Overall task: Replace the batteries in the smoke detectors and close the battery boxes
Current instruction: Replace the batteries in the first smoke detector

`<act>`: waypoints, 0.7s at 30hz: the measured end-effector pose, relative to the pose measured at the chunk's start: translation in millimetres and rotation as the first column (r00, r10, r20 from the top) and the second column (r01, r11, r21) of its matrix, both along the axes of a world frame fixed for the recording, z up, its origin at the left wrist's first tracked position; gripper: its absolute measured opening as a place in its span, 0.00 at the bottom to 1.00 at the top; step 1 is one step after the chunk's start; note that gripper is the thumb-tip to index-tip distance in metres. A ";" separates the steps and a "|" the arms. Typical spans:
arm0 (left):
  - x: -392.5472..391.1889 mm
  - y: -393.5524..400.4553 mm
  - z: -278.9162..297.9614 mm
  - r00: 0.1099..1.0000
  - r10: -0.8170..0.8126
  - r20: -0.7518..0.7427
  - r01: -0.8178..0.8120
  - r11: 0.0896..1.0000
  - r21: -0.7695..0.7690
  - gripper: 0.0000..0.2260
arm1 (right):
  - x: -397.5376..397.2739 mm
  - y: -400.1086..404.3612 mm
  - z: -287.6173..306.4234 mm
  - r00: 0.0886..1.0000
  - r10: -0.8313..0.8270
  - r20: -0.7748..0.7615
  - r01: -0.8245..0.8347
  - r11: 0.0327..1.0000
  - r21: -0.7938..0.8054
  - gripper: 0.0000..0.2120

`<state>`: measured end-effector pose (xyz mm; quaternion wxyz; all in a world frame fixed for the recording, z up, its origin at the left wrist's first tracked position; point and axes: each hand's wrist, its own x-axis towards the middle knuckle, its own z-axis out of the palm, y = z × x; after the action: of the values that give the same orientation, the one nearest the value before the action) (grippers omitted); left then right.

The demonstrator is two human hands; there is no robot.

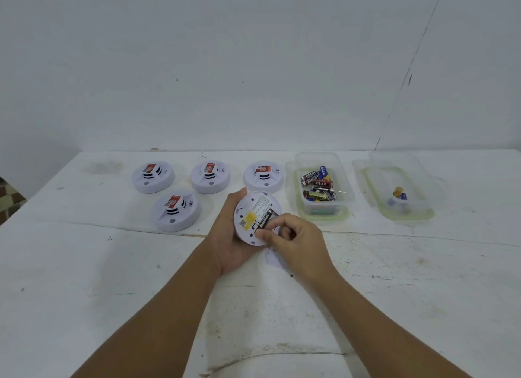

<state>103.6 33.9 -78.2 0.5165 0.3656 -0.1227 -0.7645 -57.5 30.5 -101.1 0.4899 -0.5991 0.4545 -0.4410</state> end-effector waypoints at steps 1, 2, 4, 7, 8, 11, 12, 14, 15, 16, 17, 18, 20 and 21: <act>-0.4 -0.4 -0.4 1.000 0.012 -0.007 -0.012 1.000 -0.001 0.27 | -1.3 2.0 1.7 1.000 0.000 -0.013 0.000 1.000 -0.017 0.06; -1.1 -1.2 0.0 1.000 0.021 -0.004 -0.021 1.000 -0.006 0.27 | -3.3 2.8 5.2 1.000 0.004 -0.022 -0.005 0.999 -0.035 0.05; -2.7 -4.5 2.1 0.998 0.050 0.023 -0.049 0.998 -0.031 0.26 | -8.6 0.3 16.0 0.999 0.017 -0.042 -0.021 0.996 -0.092 0.04; -2.8 -15.9 6.7 0.991 0.134 0.005 -0.133 0.987 -0.093 0.30 | -14.9 -8.5 37.9 0.994 0.021 -0.104 -0.043 0.975 -0.219 0.03; -3.4 -20.1 8.8 0.988 0.155 -0.014 -0.155 0.982 -0.104 0.30 | -16.7 -13.0 45.9 0.992 0.002 -0.127 -0.036 0.964 -0.265 0.03; -6.5 -30.0 5.9 0.988 0.150 -0.030 -0.153 0.982 -0.112 0.30 | -25.1 -37.0 67.0 0.977 -0.126 -0.169 0.057 0.928 -0.367 0.03; -7.7 -31.4 3.8 0.990 0.137 -0.021 -0.139 0.985 -0.107 0.30 | -29.0 -47.3 73.0 0.968 -0.172 -0.185 0.088 0.916 -0.391 0.03; -7.7 -34.3 -0.6 0.990 0.138 -0.011 -0.139 0.986 -0.090 0.30 | -38.3 -71.5 80.1 0.921 -0.242 -0.305 0.099 0.903 -0.419 0.02; -7.5 -35.4 -1.3 0.989 0.146 -0.006 -0.146 0.986 -0.079 0.29 | -42.9 -85.3 80.9 0.867 -0.255 -0.427 0.069 0.912 -0.405 0.02; -7.3 -36.5 -1.0 0.989 0.149 0.000 -0.149 0.986 -0.075 0.27 | -46.7 -99.2 80.8 0.791 -0.245 -0.560 0.030 0.931 -0.364 0.04; -7.0 -37.7 -0.5 0.989 0.144 0.011 -0.143 0.987 -0.076 0.26 | -49.2 -112.6 79.9 0.704 -0.213 -0.677 -0.009 0.951 -0.309 0.07; -7.1 -38.8 0.0 0.990 0.136 0.023 -0.134 0.988 -0.075 0.24 | -50.7 -123.7 78.8 0.613 -0.179 -0.770 -0.039 0.966 -0.256 0.10; -7.1 -40.6 -1.3 0.991 0.127 0.037 -0.125 0.990 -0.065 0.24 | -50.0 -138.6 76.5 0.429 -0.141 -0.892 -0.083 0.977 -0.194 0.15; -7.3 -41.0 -2.1 0.991 0.130 0.038 -0.128 0.990 -0.059 0.24 | -48.3 -142.7 75.2 0.344 -0.134 -0.929 -0.104 0.978 -0.180 0.15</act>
<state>96.3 -7.1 -80.3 0.5723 0.3737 -0.1312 -0.7181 -105.8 -112.2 -25.9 0.0718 -0.7866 0.6096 -0.0675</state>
